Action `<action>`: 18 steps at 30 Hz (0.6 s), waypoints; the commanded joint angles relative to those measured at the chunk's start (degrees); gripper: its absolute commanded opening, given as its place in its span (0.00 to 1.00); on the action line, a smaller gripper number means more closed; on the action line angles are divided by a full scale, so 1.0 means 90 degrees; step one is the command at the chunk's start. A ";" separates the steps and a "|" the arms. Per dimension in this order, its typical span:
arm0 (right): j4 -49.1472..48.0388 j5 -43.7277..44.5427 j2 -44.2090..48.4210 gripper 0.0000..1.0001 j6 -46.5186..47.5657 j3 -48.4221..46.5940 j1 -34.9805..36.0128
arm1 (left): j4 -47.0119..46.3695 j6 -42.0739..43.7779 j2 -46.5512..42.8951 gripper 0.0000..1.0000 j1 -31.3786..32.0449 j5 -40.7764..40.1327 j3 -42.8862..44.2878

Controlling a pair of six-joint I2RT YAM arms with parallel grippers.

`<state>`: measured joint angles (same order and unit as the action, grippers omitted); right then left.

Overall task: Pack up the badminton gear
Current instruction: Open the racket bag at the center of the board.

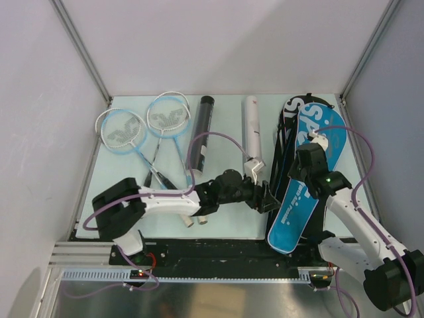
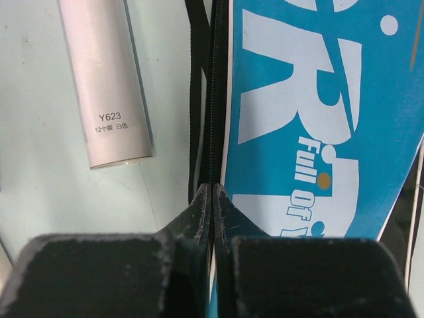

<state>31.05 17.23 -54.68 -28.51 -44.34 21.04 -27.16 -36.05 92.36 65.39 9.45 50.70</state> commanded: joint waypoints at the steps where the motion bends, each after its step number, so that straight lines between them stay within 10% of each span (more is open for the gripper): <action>1: -0.0364 -0.0191 0.0198 0.00 -0.0275 0.0003 -0.0133 | -0.0912 -0.0095 0.0438 0.75 0.0083 0.0205 0.0208; 18: -0.0385 -0.0398 0.0313 0.00 -0.0453 0.0109 -0.0361 | -0.1493 -0.0469 0.1464 0.48 0.0360 0.0561 0.0576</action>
<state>30.50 14.11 -53.10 -31.53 -43.40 18.22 -36.03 -39.22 104.57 68.18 12.88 53.10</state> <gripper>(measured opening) 0.009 0.564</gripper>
